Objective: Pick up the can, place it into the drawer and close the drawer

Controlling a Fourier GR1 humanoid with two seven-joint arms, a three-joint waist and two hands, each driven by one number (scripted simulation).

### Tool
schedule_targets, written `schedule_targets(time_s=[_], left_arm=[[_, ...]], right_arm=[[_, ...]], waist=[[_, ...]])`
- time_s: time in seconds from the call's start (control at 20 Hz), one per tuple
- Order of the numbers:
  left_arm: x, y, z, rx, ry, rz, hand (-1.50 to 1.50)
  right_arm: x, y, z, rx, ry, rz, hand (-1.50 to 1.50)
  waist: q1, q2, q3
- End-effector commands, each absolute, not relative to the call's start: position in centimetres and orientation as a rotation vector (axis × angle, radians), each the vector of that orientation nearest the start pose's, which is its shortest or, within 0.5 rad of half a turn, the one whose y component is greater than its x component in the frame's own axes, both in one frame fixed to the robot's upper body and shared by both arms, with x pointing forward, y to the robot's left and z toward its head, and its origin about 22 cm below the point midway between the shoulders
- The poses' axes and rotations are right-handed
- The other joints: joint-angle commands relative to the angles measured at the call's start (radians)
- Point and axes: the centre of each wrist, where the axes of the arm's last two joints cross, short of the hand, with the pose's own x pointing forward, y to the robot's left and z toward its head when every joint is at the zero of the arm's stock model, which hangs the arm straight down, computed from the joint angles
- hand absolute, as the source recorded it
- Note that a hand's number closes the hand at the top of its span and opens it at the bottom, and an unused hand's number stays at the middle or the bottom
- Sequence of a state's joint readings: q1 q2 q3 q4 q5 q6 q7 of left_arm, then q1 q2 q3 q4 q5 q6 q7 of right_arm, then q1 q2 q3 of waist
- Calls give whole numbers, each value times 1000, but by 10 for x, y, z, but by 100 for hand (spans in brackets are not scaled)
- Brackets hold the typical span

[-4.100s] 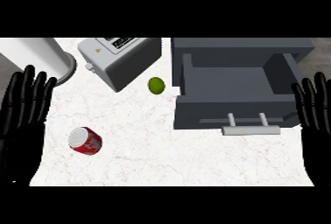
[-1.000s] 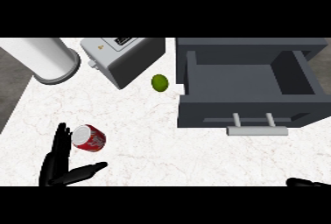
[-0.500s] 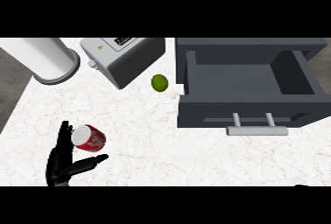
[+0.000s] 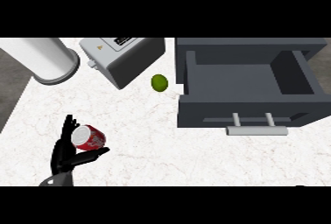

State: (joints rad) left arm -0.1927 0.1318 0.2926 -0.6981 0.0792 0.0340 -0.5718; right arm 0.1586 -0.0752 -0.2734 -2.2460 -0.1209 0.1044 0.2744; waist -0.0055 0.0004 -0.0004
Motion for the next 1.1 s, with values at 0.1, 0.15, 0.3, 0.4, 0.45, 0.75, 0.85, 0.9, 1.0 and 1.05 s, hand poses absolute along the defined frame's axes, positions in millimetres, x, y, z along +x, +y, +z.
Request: schedule_targets(time_s=[0.1, 0.15, 0.3, 0.4, 0.45, 0.75, 0.85, 0.9, 1.0, 1.05], left_arm=[[253, 304, -140, 175, -1498, 155, -150], [252, 321, -132, 156, -1480, 135, -150], [272, 311, -128, 131, -1471, 144, -150], [267, 310, -137, 81, -1511, 168, 150], [270, 299, -138, 58, -1513, 141, 150], [267, 302, -133, -22, -1527, 126, 150], [286, 289, -130, -4, -1548, 115, 150], [290, 276, -130, -37, -1579, 96, 150], [315, 256, -110, -49, -1565, 81, 150], [307, 254, -123, -45, -1580, 80, 150]], right_arm=[[163, -298, 138, -227, -1843, -52, -150], [158, -294, 132, -205, -1832, -53, -150], [169, -275, 139, -222, -1862, -82, -150], [174, -296, 133, -221, -1838, -40, -150], [172, -301, 126, -218, -1824, -55, -150], [168, -308, 145, -246, -1858, -70, -150], [153, -293, 142, -244, -1852, -44, -150], [163, -293, 146, -249, -1859, -58, -150], [183, -296, 138, -260, -1864, -46, -150], [167, -321, 142, -231, -1871, -76, -150]], waist=[[-6, 2, -1], [-2, 0, 0], [-3, 2, -1], [-6, 3, -1], [-7, 3, -1], [2, -1, 0], [-8, 2, -1], [-8, 3, -1], [-1, 1, 0], [-14, 4, -1]])
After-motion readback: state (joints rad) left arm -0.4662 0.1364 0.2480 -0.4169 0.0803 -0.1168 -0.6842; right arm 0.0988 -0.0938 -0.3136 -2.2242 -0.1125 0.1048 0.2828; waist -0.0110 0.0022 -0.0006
